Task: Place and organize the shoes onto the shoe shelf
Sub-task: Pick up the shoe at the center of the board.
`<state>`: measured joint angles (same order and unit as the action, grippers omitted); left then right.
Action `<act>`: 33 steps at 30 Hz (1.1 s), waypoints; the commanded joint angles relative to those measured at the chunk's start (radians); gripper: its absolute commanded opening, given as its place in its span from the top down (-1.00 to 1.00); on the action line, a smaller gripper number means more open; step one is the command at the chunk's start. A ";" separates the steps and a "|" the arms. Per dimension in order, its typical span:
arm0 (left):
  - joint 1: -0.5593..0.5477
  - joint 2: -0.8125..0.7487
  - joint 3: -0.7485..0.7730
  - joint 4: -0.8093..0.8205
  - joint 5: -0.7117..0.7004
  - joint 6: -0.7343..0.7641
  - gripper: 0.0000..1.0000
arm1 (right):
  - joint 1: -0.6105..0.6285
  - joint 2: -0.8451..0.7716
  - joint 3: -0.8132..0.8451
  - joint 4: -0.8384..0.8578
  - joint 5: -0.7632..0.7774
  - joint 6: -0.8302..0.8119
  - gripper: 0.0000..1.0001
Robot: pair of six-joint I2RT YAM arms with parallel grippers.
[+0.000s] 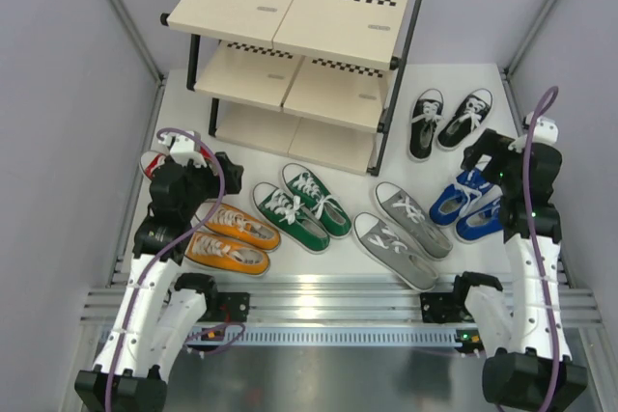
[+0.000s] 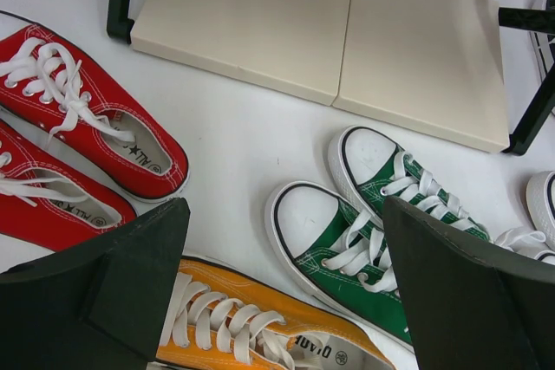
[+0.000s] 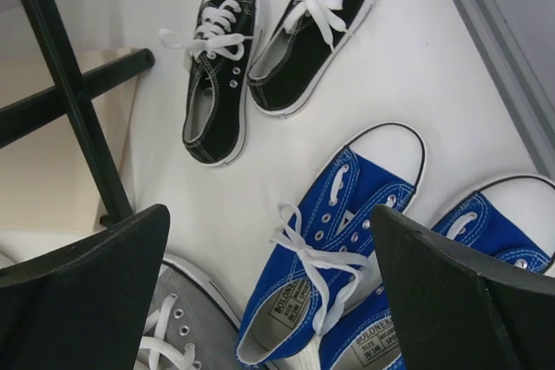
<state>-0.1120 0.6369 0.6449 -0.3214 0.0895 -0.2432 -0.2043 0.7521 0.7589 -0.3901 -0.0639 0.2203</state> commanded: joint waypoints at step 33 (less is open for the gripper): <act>0.081 0.384 0.110 0.068 -0.306 -0.499 -0.11 | 0.003 -0.066 -0.009 -0.247 -0.786 -0.820 -0.99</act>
<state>-0.0669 0.9913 0.7197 -0.3557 -0.2337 -0.6327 -0.2031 0.7074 0.7452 -0.6357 -0.8165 -0.5632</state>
